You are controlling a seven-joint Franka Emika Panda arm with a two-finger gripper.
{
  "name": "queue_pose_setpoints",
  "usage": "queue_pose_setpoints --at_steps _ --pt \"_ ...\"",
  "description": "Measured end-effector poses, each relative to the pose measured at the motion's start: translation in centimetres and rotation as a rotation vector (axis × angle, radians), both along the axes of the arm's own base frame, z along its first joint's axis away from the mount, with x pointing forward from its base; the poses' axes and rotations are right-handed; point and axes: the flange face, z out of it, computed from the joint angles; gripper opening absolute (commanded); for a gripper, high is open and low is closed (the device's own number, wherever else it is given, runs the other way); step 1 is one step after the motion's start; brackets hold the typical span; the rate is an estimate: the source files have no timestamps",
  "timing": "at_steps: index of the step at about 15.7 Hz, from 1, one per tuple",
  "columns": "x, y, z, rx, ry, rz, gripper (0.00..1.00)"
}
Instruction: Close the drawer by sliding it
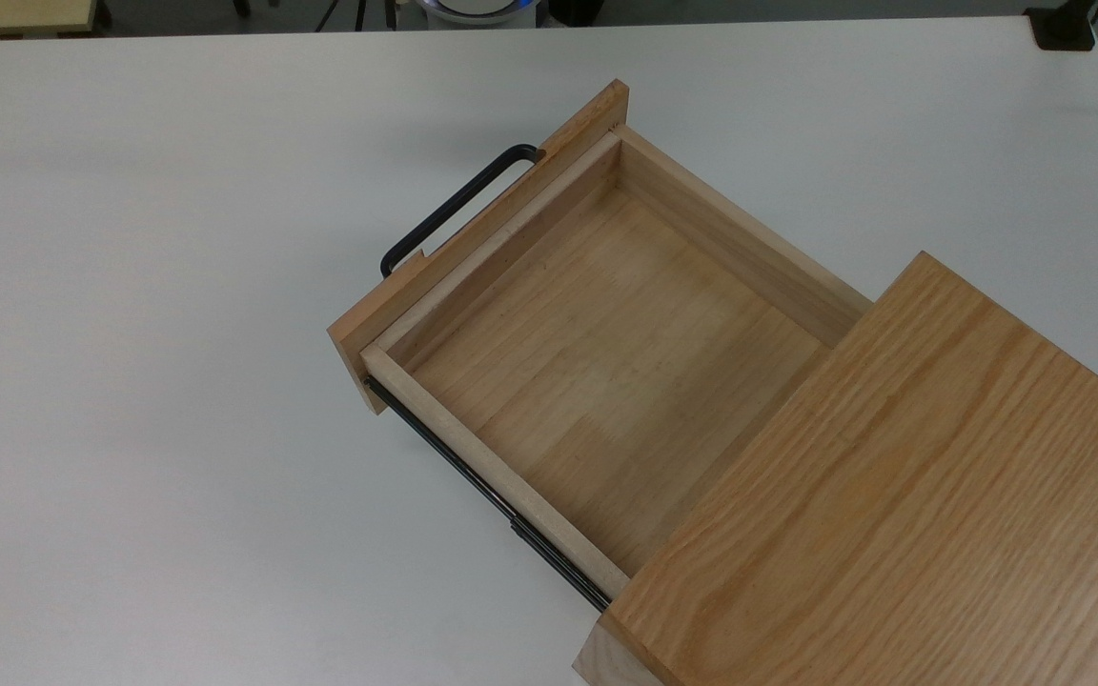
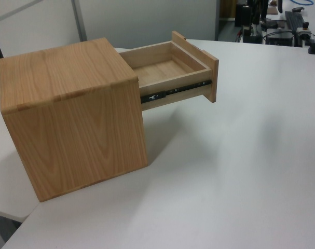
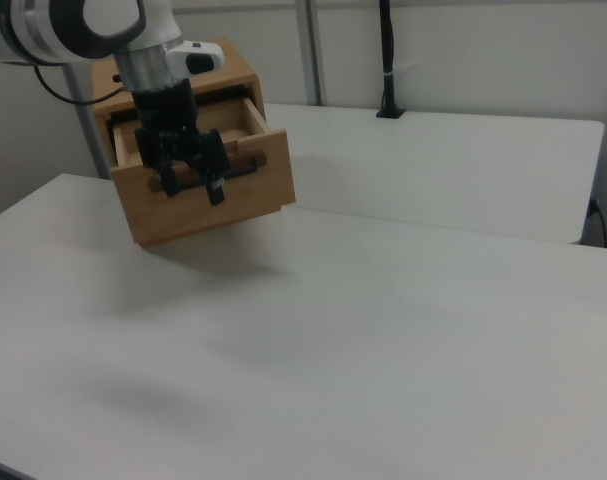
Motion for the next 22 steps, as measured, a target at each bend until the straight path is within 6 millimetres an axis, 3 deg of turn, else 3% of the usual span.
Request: queue_pose_setpoints --at_steps 9,10,12,13,16,19,22 --pt "0.2 0.5 -1.0 0.002 0.041 0.073 0.98" --pt "0.2 0.5 -1.0 0.003 0.044 0.103 0.87" --pt "0.1 0.5 -1.0 0.008 0.058 0.216 0.54" --pt "0.2 0.5 -1.1 0.011 0.07 0.298 0.43" --pt "0.5 0.7 -1.9 0.043 0.104 0.547 0.21" --pt "0.8 1.0 -2.5 0.079 0.116 0.676 0.01" --pt "1.5 1.4 -3.4 0.108 0.118 0.721 0.0"
